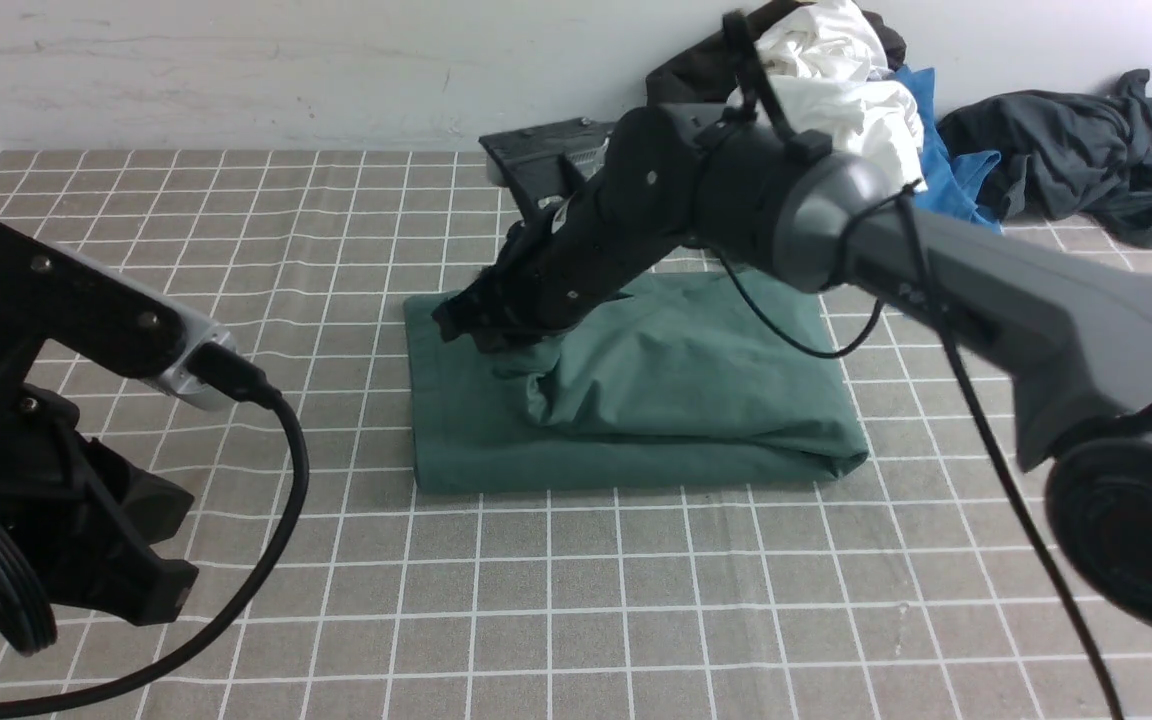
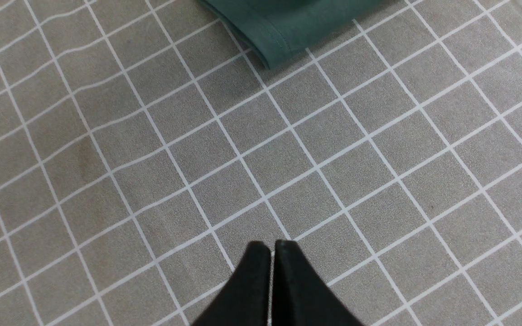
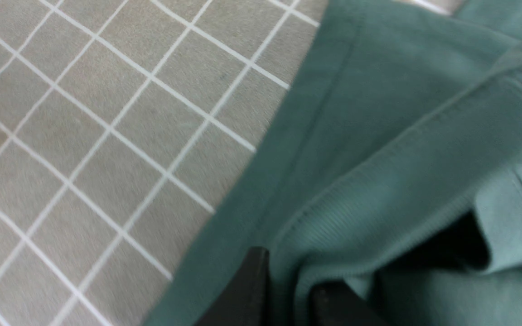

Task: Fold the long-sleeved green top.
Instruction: Use the right arm to drag the right edge of the fabric to the left and folds it over the left edge

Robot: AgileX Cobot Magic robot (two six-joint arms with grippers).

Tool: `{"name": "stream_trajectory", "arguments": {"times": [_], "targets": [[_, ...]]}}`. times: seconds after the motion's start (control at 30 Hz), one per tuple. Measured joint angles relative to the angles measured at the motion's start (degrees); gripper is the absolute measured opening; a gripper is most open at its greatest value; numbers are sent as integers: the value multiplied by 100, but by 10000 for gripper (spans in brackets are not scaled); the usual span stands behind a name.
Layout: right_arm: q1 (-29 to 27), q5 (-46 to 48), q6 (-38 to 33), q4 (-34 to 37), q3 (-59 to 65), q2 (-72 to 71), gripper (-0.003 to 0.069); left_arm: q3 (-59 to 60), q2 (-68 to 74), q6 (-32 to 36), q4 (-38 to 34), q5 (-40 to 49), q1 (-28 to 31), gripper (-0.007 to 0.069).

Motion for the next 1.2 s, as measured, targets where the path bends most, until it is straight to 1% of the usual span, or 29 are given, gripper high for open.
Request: {"name": "stream_trajectory", "arguments": {"times": [0.03,0.13,0.2,0.23,0.27,0.3,0.4,0.47,0.53,0.57,0.63,0.67,0.73,0.8,0.87,0.97,1.03,1.1,1.2], "targets": [[-1,0,0,22,-30,31,98,0,0,0,0,0,0,-7],[12,28,0,106,-523,98,227,0,0,0,-14,-4,0,-7],[12,215,-6,65,-824,79,301,0,0,0,-18,-4,0,-7],[5,242,-6,54,-893,70,307,0,0,0,-18,-4,0,-7],[-15,517,-6,-109,-1183,41,348,0,0,0,-18,-4,0,-7],[-33,717,-6,-272,-1357,34,363,0,0,0,-18,-4,0,-7],[-77,1141,19,-693,-1613,-2,372,0,0,0,-18,-4,0,-7],[-141,1522,128,-1025,-1686,-23,343,0,0,0,-44,-4,0,-7],[-166,1708,249,-1149,-1648,24,293,0,0,0,-78,-4,0,-7],[-171,1760,301,-1143,-1583,72,256,0,0,0,-132,-4,0,-7],[-155,1798,377,-914,-1396,249,166,0,0,0,-233,-16,0,-7],[-142,1811,376,-762,-1354,321,141,0,0,0,-265,-16,0,-7],[-76,1817,323,-349,-1265,602,65,0,0,0,-343,-16,0,-7],[35,1757,116,34,-1224,831,13,0,0,0,-390,-16,0,-7],[195,1530,-152,421,-1195,1030,-6,0,0,5,-408,-20,0,-7],[327,1335,-507,594,-1334,1019,-12,0,-67,96,-414,-46,0,-7],[333,1351,-628,515,-1673,868,-12,0,-330,242,-432,-142,0,-7],[282,1454,-688,277,-1952,595,-12,7,-627,402,-446,-281,0,-7],[156,1637,-700,98,-2117,45,-13,18,-1109,637,-453,-459,0,-7]]}}
